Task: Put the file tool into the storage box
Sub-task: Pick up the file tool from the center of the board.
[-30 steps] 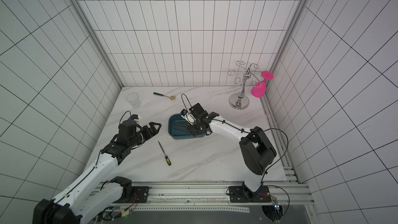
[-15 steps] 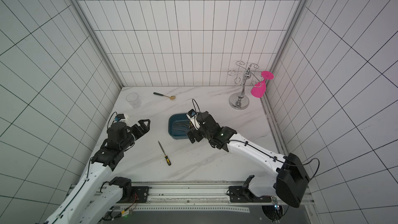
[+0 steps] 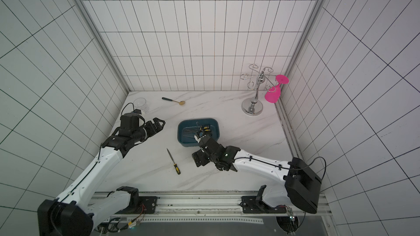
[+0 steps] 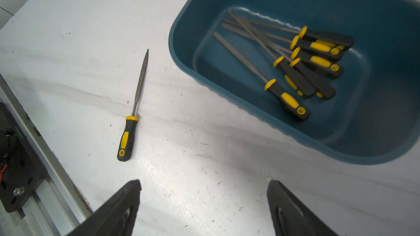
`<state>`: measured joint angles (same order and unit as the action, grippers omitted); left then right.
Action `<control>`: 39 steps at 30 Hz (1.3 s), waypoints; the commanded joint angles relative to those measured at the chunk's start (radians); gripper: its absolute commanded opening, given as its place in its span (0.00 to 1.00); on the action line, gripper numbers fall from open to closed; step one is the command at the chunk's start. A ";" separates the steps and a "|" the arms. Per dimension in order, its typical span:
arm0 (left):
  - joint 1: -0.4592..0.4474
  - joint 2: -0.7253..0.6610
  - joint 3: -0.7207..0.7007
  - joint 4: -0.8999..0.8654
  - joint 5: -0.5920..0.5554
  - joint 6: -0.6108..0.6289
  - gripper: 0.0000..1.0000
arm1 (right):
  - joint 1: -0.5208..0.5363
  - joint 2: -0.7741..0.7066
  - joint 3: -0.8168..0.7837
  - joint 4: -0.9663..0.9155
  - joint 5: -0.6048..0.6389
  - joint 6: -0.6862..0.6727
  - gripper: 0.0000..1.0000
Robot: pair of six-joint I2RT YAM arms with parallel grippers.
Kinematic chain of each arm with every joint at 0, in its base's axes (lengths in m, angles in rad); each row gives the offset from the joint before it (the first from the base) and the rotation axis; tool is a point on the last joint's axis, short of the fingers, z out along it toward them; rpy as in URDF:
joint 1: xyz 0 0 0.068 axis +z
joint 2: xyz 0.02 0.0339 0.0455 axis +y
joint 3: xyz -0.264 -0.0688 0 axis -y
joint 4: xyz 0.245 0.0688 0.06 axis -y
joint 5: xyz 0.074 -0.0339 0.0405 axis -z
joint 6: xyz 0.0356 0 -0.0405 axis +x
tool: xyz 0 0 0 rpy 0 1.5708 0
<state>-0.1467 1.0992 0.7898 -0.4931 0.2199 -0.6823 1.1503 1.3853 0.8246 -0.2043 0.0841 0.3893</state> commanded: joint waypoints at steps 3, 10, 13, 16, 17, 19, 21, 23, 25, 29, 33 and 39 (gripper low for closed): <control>0.002 0.021 -0.177 0.074 0.017 -0.122 0.98 | 0.084 0.132 0.094 -0.003 0.049 0.144 0.84; 0.002 -0.092 -0.210 0.028 -0.073 -0.105 0.98 | 0.162 0.299 0.233 -0.030 0.059 0.158 0.76; 0.003 -0.140 -0.211 0.001 -0.120 -0.096 0.98 | 0.169 0.359 0.282 -0.044 0.039 0.161 0.73; 0.004 -0.179 -0.220 -0.019 -0.168 -0.094 0.98 | 0.178 0.422 0.343 -0.095 0.042 0.161 0.69; 0.006 -0.189 -0.225 -0.021 -0.182 -0.097 0.98 | 0.185 0.445 0.365 -0.116 0.049 0.159 0.68; 0.007 -0.207 -0.236 -0.022 -0.197 -0.097 0.98 | 0.193 0.482 0.400 -0.144 0.055 0.160 0.68; 0.009 -0.221 -0.245 -0.019 -0.207 -0.101 0.98 | 0.200 0.514 0.432 -0.170 0.055 0.160 0.66; 0.011 -0.234 -0.253 -0.018 -0.213 -0.104 0.98 | 0.210 0.546 0.467 -0.198 0.060 0.160 0.66; 0.012 -0.241 -0.256 -0.015 -0.216 -0.105 0.98 | 0.219 0.570 0.497 -0.222 0.067 0.160 0.65; 0.014 -0.252 -0.258 -0.013 -0.215 -0.102 0.98 | 0.233 0.602 0.542 -0.257 0.082 0.154 0.64; 0.013 -0.259 -0.262 -0.013 -0.206 -0.102 0.98 | 0.238 0.628 0.566 -0.280 0.089 0.158 0.63; 0.013 -0.260 -0.255 -0.019 -0.192 -0.071 0.98 | 0.238 0.649 0.571 -0.283 0.088 0.161 0.61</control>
<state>-0.1364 0.8509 0.5381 -0.5072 0.0265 -0.7815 1.3819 2.0136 1.3636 -0.4484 0.1478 0.5392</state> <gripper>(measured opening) 0.981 0.609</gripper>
